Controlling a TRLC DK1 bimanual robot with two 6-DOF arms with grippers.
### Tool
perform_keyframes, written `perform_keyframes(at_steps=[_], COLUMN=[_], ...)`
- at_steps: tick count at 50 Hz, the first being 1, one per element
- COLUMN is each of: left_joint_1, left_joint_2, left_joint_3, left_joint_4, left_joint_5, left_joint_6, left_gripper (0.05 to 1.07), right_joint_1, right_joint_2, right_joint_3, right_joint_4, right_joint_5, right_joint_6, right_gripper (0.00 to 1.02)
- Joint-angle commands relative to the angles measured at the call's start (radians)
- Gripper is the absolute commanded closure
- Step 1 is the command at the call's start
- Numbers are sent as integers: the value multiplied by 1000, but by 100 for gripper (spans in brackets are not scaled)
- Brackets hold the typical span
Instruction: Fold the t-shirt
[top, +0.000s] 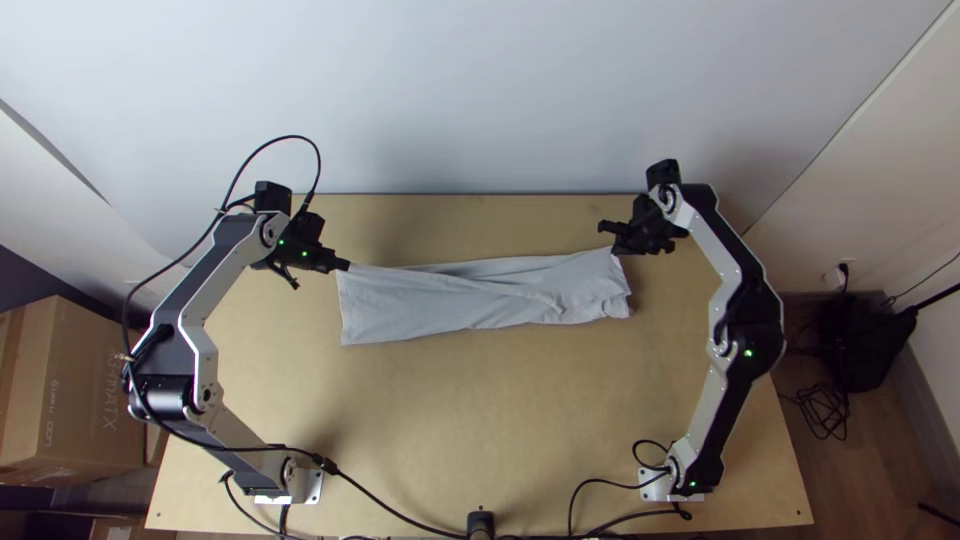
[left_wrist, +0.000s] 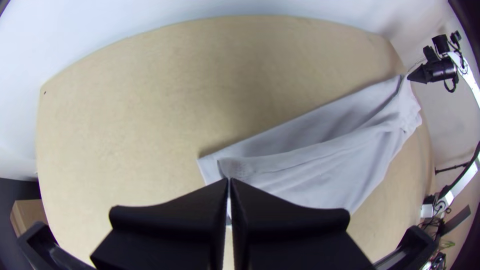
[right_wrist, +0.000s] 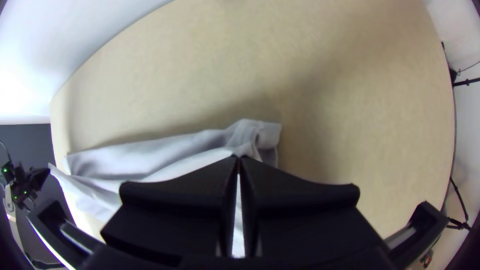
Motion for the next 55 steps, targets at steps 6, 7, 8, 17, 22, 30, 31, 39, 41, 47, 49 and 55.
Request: perform_keyframes(at_steps=[6,7,8,17,22,30,31,39,41,47,49,55], left_joint_1=[-2,-2,-2,38,87,176,187,233,242,255,256,247], left_joint_2=[84,84,85,52,7,-51,-56,-129,-160,-146,-125,-106], left_joint_3=[56,56,54,54,29,-52,-64,-253,-317,-399,-415,-472], left_joint_4=[27,35,45,45,42,48,48,144,210,256,260,303], left_joint_5=[9,9,9,67,153,306,322,365,374,409,429,447], left_joint_6=[-39,-44,-57,-114,-137,-176,-177,-231,-280,-334,-337,-341], left_gripper=[8,9,10,10,10,10,10,10,10,10,10,10], right_joint_1=[9,9,9,-22,-62,-123,-132,-174,-175,-177,-177,-174], right_joint_2=[180,189,193,19,-127,-354,-380,-555,-587,-676,-696,-728], right_joint_3=[164,169,175,43,-61,-196,-210,-302,-316,-353,-362,-364], right_joint_4=[19,19,20,241,318,318,318,283,263,230,224,217], right_joint_5=[28,33,36,80,83,13,-15,-256,-308,-417,-432,-438], right_joint_6=[74,77,85,143,163,225,238,370,390,450,462,478], right_gripper=[59,37,17,3,3,3,3,4,4,4,4,4])
